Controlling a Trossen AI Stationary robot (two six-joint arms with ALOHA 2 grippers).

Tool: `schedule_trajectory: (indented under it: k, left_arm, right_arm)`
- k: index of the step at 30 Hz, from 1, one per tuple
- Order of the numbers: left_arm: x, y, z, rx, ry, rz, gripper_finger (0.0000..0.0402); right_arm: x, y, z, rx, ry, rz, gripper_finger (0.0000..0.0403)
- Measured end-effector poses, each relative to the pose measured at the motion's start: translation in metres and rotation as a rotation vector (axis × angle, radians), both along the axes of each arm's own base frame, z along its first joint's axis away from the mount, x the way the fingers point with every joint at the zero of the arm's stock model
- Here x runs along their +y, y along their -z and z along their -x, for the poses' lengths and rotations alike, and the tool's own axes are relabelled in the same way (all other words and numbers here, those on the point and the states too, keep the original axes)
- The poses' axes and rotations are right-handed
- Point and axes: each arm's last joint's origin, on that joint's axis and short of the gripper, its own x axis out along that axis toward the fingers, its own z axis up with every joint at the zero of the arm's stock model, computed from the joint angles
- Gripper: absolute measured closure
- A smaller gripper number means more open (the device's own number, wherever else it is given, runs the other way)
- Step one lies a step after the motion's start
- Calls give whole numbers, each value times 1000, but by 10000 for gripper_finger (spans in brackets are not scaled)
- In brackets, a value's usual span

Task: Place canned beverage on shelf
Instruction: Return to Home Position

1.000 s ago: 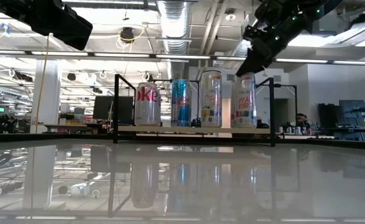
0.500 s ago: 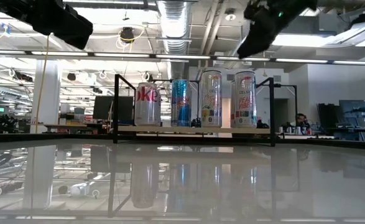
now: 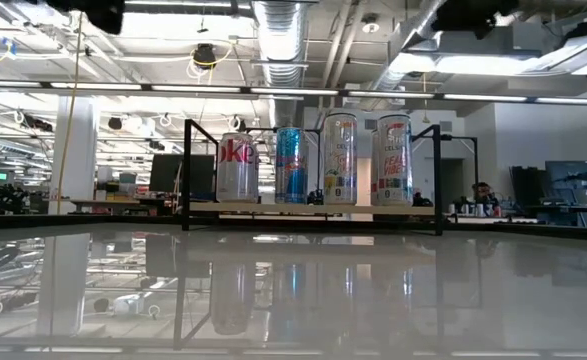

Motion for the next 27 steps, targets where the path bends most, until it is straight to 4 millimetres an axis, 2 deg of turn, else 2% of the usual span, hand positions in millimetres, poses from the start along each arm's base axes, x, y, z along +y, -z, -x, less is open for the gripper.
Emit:
schedule_trajectory:
  k: [3,6,10,12,18,27]
  left_arm:
    - [4,1,18,-92,-10,35,402]
    - [6,14,27,-149,-49,85,402]
    - [9,33,33,-221,-108,145,402]
    - [10,43,34,-223,-123,168,402]
    - [10,66,34,-210,-118,210,402]
    - [8,107,24,-122,-125,262,402]
  right_arm:
    - [14,23,5,-153,2,2,254]
    - [22,58,4,-298,-35,-18,314]
    - [25,100,3,-357,-56,-47,383]
    - [24,114,5,-350,-46,-67,387]
    - [20,142,10,-316,2,-128,362]
    - [17,175,19,-294,38,-166,385]
